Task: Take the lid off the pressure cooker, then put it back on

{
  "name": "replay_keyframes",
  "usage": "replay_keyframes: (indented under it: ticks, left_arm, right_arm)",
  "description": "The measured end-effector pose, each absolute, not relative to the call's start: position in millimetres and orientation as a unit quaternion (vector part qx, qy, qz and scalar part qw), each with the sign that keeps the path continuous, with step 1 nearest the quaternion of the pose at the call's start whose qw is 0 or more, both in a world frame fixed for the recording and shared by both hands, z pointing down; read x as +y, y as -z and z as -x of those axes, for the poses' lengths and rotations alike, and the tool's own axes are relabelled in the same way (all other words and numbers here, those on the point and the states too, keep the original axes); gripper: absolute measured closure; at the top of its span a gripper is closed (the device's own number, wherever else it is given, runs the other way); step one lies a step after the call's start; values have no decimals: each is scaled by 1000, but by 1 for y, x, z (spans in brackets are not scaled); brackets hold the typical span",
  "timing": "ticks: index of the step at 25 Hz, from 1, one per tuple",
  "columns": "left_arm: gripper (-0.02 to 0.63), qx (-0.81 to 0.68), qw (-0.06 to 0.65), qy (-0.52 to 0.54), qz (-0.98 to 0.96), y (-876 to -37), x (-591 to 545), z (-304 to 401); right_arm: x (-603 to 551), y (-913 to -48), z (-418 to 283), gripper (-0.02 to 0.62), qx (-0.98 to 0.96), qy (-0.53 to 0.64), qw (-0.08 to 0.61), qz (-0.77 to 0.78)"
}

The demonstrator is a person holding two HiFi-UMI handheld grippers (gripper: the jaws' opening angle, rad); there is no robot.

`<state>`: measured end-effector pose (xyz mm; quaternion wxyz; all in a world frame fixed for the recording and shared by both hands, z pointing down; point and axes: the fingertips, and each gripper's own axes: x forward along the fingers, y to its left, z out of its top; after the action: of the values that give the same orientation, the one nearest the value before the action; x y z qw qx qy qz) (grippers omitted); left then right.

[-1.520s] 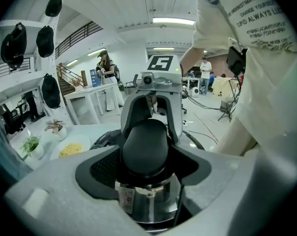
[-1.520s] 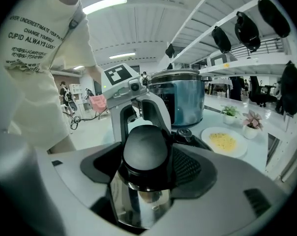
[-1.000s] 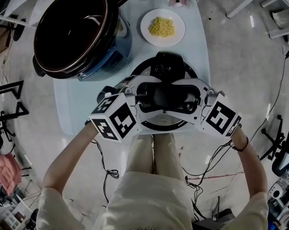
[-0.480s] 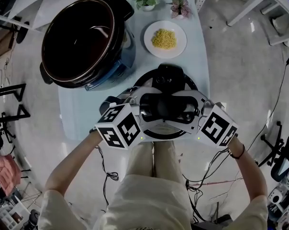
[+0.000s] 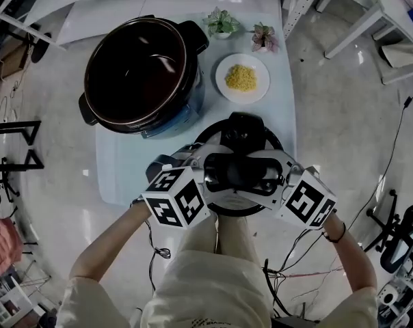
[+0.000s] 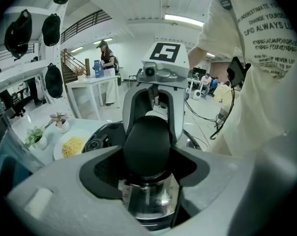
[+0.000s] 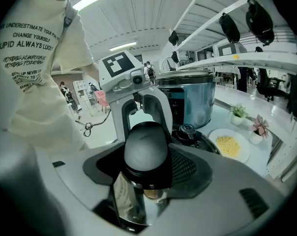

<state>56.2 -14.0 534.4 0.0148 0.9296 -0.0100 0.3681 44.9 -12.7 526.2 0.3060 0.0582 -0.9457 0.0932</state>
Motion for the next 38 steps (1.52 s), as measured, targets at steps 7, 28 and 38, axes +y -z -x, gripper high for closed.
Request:
replay_keyframes:
  ticks: [7, 28, 38]
  left_arm:
    - [313, -27, 13, -364, -931, -508, -2, -54]
    - [313, -96, -14, -369, -925, -439, 18, -36]
    - [313, -139, -26, -371, -918, -413, 24, -13]
  right_arm:
    - [-1, -499, -42, 321, -945, -78, 315, -49]
    - [22, -431, -25, 321, -951, -14, 307, -15]
    - [29, -405, -4, 322, -954, 21, 297, 13]
